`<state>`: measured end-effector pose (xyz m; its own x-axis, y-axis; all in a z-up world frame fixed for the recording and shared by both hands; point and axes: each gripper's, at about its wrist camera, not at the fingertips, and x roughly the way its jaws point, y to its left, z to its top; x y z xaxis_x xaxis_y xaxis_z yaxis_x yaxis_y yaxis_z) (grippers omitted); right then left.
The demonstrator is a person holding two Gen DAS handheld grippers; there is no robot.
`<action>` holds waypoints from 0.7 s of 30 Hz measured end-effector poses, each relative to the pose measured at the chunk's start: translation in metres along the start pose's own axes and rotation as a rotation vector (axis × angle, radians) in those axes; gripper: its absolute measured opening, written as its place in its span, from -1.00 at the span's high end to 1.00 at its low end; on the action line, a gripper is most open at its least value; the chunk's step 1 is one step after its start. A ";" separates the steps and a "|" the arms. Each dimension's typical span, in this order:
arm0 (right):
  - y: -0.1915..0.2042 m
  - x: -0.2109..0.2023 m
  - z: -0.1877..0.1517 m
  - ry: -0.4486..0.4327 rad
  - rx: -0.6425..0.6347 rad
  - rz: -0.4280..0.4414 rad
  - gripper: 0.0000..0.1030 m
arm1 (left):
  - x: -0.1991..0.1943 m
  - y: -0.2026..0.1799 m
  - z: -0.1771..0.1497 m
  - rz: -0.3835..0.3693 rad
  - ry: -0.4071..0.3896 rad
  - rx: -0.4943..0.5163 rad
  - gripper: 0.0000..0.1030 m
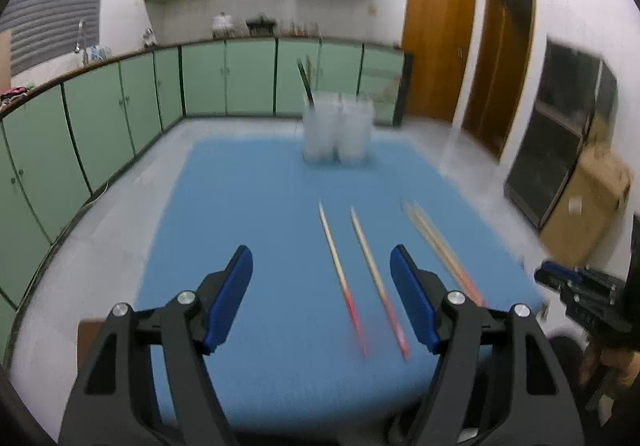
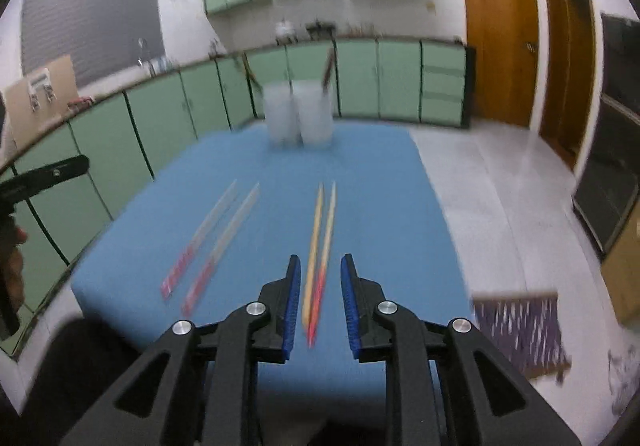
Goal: Organize utensils
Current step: 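Move both open tools back over the remaining chopsticks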
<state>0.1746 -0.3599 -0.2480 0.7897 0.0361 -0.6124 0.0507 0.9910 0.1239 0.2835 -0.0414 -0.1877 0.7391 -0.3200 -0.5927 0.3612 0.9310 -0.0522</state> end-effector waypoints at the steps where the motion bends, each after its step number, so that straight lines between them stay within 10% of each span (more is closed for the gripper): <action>1: 0.002 0.003 -0.010 0.015 0.004 -0.007 0.60 | 0.003 -0.005 -0.013 0.002 0.019 0.002 -0.34; 21: 0.009 0.063 -0.024 0.088 0.004 0.002 0.60 | 0.086 -0.031 -0.074 0.026 0.189 -0.019 -0.29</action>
<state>0.2096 -0.3456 -0.3044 0.7329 0.0500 -0.6784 0.0517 0.9903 0.1288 0.2941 -0.0846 -0.2965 0.6273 -0.2587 -0.7346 0.3312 0.9423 -0.0490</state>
